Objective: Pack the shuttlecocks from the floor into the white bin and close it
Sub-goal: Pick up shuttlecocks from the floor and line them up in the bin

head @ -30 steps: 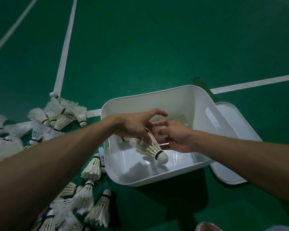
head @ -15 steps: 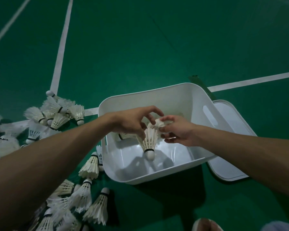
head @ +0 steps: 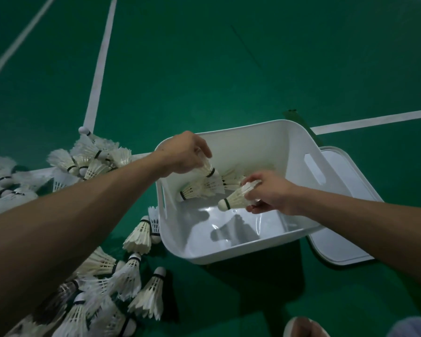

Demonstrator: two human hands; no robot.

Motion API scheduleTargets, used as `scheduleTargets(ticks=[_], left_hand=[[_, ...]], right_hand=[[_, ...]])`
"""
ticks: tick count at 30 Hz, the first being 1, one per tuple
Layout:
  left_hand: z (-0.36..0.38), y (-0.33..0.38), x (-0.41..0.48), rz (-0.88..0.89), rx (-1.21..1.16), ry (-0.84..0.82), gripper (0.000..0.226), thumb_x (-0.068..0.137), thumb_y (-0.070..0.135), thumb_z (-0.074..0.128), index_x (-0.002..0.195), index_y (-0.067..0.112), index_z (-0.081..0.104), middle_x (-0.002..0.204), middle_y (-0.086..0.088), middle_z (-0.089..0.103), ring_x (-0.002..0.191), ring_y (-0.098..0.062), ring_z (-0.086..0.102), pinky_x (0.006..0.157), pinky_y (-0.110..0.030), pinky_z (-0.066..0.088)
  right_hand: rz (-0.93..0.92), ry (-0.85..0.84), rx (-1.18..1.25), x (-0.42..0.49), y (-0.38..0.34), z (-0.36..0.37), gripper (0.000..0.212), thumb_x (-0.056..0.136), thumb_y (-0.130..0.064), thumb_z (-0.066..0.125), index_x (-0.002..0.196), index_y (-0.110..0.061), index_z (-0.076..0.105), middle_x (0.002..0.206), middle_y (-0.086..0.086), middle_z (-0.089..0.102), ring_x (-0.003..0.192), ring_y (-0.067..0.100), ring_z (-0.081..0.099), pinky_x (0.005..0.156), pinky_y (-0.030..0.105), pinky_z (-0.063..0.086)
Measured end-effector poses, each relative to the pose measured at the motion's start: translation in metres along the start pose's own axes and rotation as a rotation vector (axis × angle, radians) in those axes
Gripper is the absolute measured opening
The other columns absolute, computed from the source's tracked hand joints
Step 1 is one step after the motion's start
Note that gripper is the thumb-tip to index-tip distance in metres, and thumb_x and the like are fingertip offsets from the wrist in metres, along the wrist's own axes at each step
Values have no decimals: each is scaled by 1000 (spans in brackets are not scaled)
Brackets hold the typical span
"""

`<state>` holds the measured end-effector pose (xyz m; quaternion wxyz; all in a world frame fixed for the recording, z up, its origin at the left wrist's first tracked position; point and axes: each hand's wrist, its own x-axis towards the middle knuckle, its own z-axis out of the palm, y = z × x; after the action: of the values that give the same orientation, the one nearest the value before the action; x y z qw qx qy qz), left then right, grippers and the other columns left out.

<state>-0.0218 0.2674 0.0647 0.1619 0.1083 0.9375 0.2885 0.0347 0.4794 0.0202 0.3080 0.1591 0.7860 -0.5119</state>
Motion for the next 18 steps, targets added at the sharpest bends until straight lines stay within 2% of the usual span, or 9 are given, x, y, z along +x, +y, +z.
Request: scheduleTargets(ticks=[2, 4, 6, 8, 12, 18], left_hand=[[2, 0, 1, -16, -33, 29, 34, 80, 10, 69, 111, 25, 68, 99, 4, 66, 84, -14, 62, 78, -27, 51], [3, -2, 3, -28, -66, 15, 40, 78, 12, 71, 116, 24, 66, 101, 5, 67, 86, -14, 64, 84, -31, 54], [2, -4, 5, -28, -112, -10, 43, 77, 10, 73, 117, 23, 66, 104, 3, 68, 87, -15, 65, 87, -36, 54], [3, -8, 8, -24, -149, -12, 44, 76, 8, 73, 117, 23, 66, 105, 2, 68, 86, -17, 67, 85, -40, 55], [4, -14, 11, -25, -226, -23, 43, 76, 5, 71, 116, 21, 66, 104, 1, 67, 81, -23, 70, 80, -43, 58], [-1, -18, 14, -20, -336, -76, 40, 80, 1, 69, 119, 13, 65, 104, -2, 64, 69, -18, 64, 75, -32, 59]], right_hand=[[17, -74, -22, 1, -3, 14, 40, 85, 7, 62, 120, -11, 56, 108, 22, 62, 75, 30, 70, 64, 35, 61], [20, -124, -43, 6, -5, 30, 37, 84, 7, 64, 115, -12, 56, 111, 22, 60, 67, 28, 69, 60, 34, 60], [22, -142, -70, 11, -7, 44, 35, 84, 6, 65, 111, -13, 55, 112, 20, 57, 65, 28, 66, 62, 38, 61], [24, -136, -112, 17, -7, 55, 33, 83, 4, 67, 108, -13, 55, 108, 16, 57, 67, 28, 63, 66, 41, 61], [39, -126, -137, 29, -4, 69, 28, 83, 3, 69, 98, -16, 56, 101, 14, 59, 67, 27, 56, 58, 35, 55], [41, -70, -200, 46, 1, 83, 27, 81, -4, 74, 86, -17, 51, 88, 9, 56, 71, 24, 50, 52, 29, 47]])
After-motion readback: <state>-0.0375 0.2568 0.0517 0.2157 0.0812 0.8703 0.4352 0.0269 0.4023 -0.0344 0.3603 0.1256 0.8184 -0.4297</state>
